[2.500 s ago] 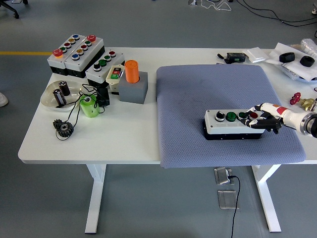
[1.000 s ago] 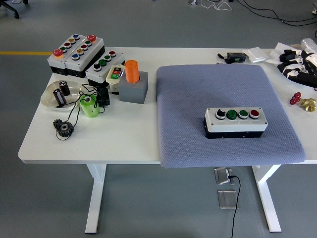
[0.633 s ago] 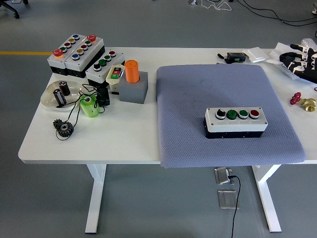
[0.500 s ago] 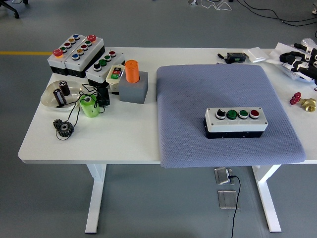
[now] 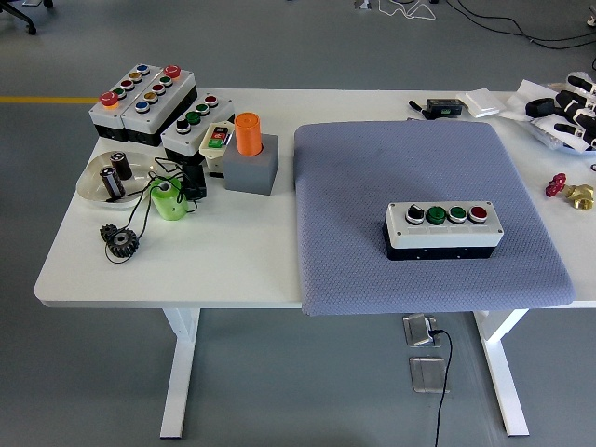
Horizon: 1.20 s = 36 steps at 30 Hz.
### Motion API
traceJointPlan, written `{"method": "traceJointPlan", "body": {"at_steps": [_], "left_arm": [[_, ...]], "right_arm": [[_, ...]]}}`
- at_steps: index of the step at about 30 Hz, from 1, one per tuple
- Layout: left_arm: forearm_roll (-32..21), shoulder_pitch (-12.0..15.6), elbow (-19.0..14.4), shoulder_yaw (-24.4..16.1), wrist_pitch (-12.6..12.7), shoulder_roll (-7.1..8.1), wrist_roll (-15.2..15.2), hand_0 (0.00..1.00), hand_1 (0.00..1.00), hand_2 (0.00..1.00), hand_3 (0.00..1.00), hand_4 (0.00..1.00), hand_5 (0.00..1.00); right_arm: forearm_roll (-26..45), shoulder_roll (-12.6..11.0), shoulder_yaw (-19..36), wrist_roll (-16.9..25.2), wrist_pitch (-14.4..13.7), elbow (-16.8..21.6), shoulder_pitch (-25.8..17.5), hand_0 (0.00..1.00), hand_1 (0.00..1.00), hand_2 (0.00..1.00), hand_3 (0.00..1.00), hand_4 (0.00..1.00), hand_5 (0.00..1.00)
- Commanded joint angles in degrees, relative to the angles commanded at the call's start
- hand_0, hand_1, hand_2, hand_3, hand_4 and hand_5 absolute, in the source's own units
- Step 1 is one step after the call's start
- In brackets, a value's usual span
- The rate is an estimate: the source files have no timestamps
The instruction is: Pick up the button,place it on the desk,press the button,press the button
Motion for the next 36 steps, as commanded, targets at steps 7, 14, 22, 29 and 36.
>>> {"method": "traceJointPlan", "body": {"at_steps": [7,14,22,29,36], "left_arm": [[0.1,-0.1,0.0,-0.2,0.0,0.0,0.0,0.654,0.702,0.725,0.502,0.313,0.965],[0.1,-0.2,0.0,-0.1,0.0,0.06,0.0,0.654,0.702,0.725,0.502,0.313,0.964],[0.4,-0.5,0.0,-1.0,0.1,0.06,0.0,0.654,0.702,0.725,0.502,0.313,0.962],[0.4,-0.6,0.0,-1.1,0.1,0.11,0.0,0.654,0.702,0.725,0.502,0.313,0.961],[0.2,-0.7,0.0,-1.0,0.0,0.16,-0.1,0.654,0.702,0.725,0.502,0.314,0.96]], "right_arm": [[0.2,0.0,-0.1,-0.2,0.2,-0.2,0.1,0.865,0.863,0.926,0.954,0.693,0.334],[0.1,-0.2,-0.1,-0.2,0.2,-0.3,0.1,0.866,0.862,0.93,0.956,0.693,0.327],[-0.3,-0.2,0.1,-0.5,0.4,-0.4,0.4,0.87,0.869,0.937,0.959,0.7,0.322],[-1.2,-0.2,0.3,-0.9,0.8,-0.7,0.7,0.872,0.871,0.939,0.962,0.709,0.32],[-2.5,-0.2,0.4,-1.1,1.1,-0.7,0.9,0.883,0.877,0.942,0.971,0.745,0.274]]}}
